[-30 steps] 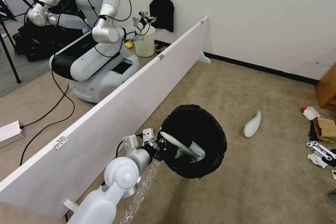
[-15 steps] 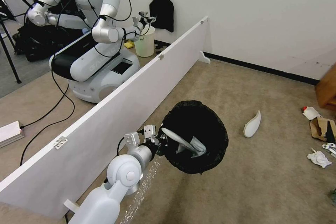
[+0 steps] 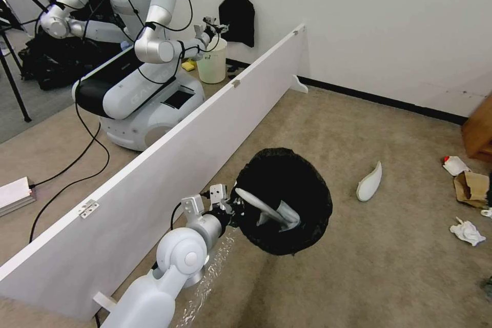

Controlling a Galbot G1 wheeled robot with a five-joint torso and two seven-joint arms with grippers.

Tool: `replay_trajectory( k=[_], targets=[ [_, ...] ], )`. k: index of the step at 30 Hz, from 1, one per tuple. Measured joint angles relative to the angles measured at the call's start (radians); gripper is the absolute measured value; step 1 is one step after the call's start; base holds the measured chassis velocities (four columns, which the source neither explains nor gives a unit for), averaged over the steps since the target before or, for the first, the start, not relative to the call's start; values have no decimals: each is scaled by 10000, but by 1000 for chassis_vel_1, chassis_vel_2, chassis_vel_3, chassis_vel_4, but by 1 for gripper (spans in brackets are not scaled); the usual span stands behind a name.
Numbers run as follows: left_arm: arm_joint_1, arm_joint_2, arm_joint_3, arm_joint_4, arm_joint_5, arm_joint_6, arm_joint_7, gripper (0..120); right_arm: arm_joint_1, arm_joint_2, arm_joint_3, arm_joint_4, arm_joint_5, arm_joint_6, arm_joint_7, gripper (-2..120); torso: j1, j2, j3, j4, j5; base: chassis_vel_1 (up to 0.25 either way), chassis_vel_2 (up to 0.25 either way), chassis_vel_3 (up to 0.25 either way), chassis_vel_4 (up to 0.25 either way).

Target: Pick up the trash bin, then pick up the garbage from the floor and place it into the trash bin.

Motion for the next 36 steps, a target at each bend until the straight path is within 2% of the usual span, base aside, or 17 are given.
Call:
replay_trajectory(
  k=[6,17,36],
  targets=[
    [-87,18,42,111,8,0,-6,0,183,-2,-25,-121,-18,-24,-91,100,1,0,0,1,-1,0,0,0,0],
    [-446,-190,103,513,60,-102,-38,0,264,-5,-131,-337,-55,97,-267,100,0,-3,1,0,0,-48,-37,-37,-40],
    [-372,-201,35,548,209,-246,-95,0,203,-2,-353,-328,-3,239,-431,100,0,-2,0,0,0,-107,-113,-107,-107]
  ],
)
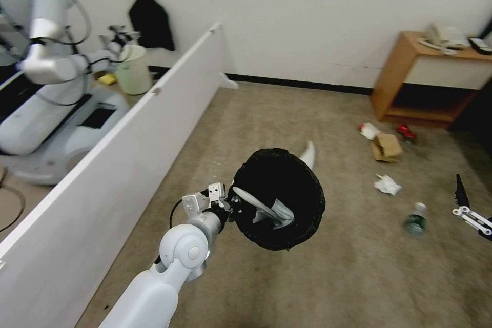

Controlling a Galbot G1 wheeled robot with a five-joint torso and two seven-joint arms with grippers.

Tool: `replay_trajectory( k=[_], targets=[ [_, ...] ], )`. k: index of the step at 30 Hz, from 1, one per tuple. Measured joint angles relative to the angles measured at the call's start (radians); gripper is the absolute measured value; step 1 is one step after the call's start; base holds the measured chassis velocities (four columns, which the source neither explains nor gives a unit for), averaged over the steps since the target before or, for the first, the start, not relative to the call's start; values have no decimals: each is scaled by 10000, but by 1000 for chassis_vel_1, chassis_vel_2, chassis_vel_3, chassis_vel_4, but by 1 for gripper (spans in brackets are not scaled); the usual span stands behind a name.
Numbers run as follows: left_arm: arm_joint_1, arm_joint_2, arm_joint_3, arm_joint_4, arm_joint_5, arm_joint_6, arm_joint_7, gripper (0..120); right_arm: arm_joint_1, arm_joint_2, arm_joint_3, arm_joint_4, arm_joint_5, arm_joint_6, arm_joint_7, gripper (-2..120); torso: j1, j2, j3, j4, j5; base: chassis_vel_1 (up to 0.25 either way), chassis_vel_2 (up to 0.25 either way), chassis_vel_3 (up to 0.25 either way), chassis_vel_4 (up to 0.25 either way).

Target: Pick up the trash bin, then pick up the garbage from the floor and place it into the trash bin.

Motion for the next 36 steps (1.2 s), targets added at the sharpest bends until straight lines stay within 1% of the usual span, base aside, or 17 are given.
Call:
replay_trajectory(
  k=[9,12,31,33,34,35,36],
  targets=[
    [0,15,-2,-10,-34,-130,37,0,-17,0,-31,58,37,0,4,100,0,0,0,-4,0,-96,-98,-80,-102],
    [-6,18,-3,10,-32,-177,36,0,-23,0,-42,57,32,23,4,100,0,3,0,1,0,0,0,0,0],
    [-27,-15,-20,102,51,-202,68,0,-54,0,-119,66,-34,23,-93,100,0,3,0,0,0,0,0,0,0],
    [-21,-10,-9,103,144,-76,136,0,-100,0,-118,113,-77,23,-121,100,0,3,0,0,0,0,0,0,0],
    [-10,2,-7,102,381,-20,269,0,-126,0,-115,132,-95,27,-137,100,1,2,0,0,0,0,0,0,0],
    [-10,2,-7,102,381,-20,269,0,-126,0,-115,132,-95,27,-137,100,1,2,0,0,0,0,0,0,0],
    [-5,12,10,104,558,-52,342,0,-148,-1,-114,139,-110,41,-150,100,0,3,0,1,0,0,0,0,0]
  ],
)
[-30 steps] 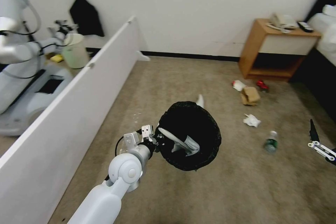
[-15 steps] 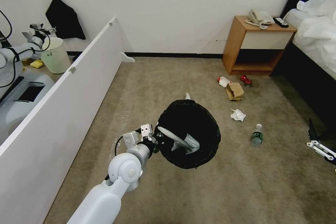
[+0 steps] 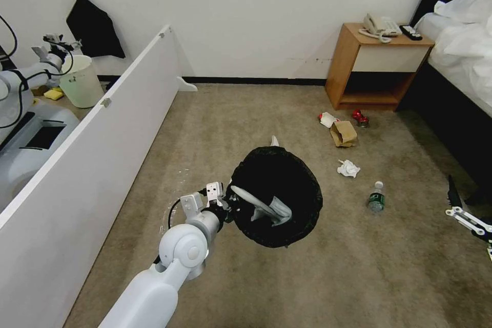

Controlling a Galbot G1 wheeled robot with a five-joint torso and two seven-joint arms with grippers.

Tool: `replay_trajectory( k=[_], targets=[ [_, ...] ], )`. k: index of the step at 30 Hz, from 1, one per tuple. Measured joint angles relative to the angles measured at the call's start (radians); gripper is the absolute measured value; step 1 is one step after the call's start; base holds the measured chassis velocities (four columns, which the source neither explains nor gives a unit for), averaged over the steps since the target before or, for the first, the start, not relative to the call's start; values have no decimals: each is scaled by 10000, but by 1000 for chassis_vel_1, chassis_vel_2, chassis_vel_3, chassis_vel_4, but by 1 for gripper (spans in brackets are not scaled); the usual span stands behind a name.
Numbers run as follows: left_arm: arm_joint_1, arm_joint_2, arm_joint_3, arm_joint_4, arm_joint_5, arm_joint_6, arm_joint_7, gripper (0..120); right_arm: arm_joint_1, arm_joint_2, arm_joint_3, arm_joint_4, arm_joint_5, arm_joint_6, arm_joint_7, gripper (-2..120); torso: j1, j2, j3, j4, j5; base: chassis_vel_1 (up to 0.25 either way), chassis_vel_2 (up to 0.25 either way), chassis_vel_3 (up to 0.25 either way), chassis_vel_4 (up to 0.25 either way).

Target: Pick up the trash bin, then pick up the garbage from the floor and place it into the trash bin.

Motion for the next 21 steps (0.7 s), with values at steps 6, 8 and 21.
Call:
replay_trajectory(
  k=[6,8,21],
  targets=[
    [40,-21,103,-40,-105,-285,-27,0,-4,0,0,0,-157,-2,-19,100,1,0,0,-1,0,0,0,0,0],
    [45,-27,112,-49,-140,-316,-37,0,2,0,0,0,-179,-31,-18,100,0,0,0,-2,0,0,0,0,0],
    [81,-17,12,-71,-286,-528,-154,0,-13,0,110,4,-683,-300,61,100,0,0,0,-1,0,0,0,0,0]
  ],
)
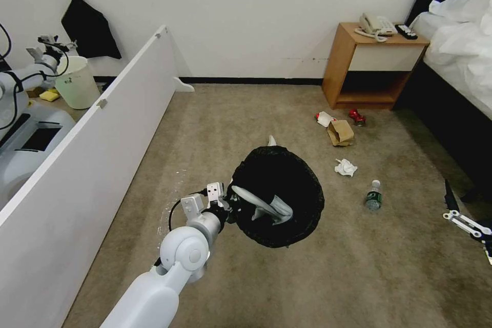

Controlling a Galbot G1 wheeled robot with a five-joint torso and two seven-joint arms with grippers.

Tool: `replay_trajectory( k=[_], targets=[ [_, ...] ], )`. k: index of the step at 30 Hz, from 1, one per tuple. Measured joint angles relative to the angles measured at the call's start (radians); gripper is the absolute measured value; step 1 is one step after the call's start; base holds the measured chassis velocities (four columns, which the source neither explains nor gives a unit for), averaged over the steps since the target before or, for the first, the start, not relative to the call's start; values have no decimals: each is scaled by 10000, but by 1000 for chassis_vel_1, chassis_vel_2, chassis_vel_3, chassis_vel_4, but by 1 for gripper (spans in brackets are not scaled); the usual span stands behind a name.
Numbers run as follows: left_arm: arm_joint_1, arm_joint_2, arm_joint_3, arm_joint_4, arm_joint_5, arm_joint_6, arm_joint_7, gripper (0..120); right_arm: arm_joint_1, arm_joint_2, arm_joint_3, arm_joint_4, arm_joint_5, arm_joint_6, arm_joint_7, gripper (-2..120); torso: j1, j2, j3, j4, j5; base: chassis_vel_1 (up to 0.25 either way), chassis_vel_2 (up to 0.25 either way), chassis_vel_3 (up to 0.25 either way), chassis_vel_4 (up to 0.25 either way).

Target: Pick up the trash bin, then pick up the garbage from the floor and place it into the trash bin.

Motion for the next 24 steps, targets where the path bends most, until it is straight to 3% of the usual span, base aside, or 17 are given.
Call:
replay_trajectory(
  k=[24],
  targets=[
    [-17,-1,-133,29,-154,-26,-97,0,44,0,-27,-93,-80,-157,5,100,0,0,0,0,0,0,0,0,0]
  ],
)
